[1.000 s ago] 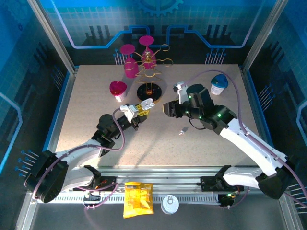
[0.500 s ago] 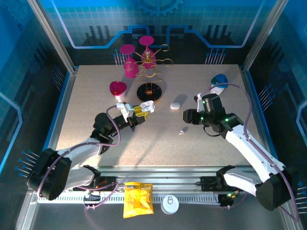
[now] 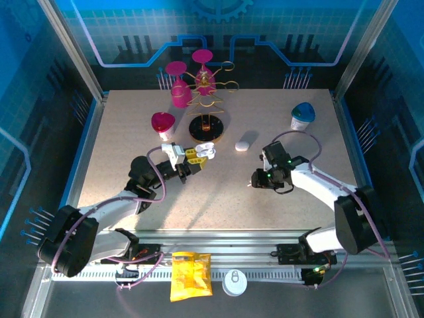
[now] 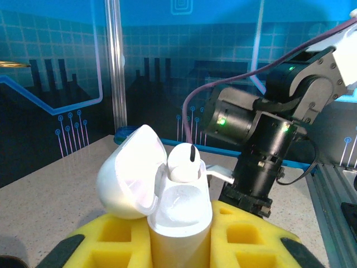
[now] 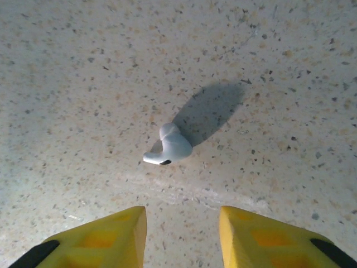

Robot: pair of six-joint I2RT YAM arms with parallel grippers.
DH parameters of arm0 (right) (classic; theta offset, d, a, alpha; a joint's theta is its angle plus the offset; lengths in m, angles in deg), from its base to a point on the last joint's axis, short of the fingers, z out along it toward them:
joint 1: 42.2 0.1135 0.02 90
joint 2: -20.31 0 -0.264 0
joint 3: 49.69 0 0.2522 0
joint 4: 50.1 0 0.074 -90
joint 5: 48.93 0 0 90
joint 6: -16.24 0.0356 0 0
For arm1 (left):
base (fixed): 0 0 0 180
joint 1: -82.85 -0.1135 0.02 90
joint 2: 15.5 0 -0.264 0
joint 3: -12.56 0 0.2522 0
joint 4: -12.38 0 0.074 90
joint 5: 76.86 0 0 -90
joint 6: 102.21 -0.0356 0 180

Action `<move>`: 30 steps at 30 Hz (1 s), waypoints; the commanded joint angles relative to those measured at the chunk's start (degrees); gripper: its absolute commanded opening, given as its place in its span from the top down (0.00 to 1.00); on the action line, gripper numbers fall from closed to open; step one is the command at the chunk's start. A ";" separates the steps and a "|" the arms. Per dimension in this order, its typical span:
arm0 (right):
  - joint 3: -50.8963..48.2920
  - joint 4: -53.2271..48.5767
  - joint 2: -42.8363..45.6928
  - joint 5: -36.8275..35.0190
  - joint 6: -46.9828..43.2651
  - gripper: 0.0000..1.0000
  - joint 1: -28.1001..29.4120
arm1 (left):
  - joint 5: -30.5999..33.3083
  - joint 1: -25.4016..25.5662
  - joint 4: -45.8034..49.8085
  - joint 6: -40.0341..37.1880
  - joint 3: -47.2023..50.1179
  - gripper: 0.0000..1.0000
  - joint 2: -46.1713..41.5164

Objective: Insert the wireless bluetooth earbuds into the charging case

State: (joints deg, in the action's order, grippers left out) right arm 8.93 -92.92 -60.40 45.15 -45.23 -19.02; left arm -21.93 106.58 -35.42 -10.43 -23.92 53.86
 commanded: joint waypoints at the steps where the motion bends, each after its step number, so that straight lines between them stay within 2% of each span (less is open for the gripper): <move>1: 1.47 1.46 -2.82 -0.20 -0.46 0.62 0.36 | -1.98 -0.62 -1.37 -0.11 -0.89 0.82 -0.37; 13: 4.60 5.76 -11.49 2.62 -0.29 0.67 2.24 | -1.67 -0.61 -1.02 -0.28 0.15 0.82 -1.55; 22: 4.16 9.38 -9.25 10.13 4.66 0.69 4.90 | -1.50 -0.69 -0.94 -0.45 0.54 0.82 -1.55; 30: 5.21 4.98 -8.34 2.74 1.04 0.68 4.46 | -1.59 -0.61 -1.19 -0.22 0.44 0.82 -1.49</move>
State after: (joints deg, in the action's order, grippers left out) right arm 12.82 -85.64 -68.86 50.44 -42.72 -14.56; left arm -22.36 106.58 -35.36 -10.61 -23.92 53.32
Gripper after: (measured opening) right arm 0.316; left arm 0.216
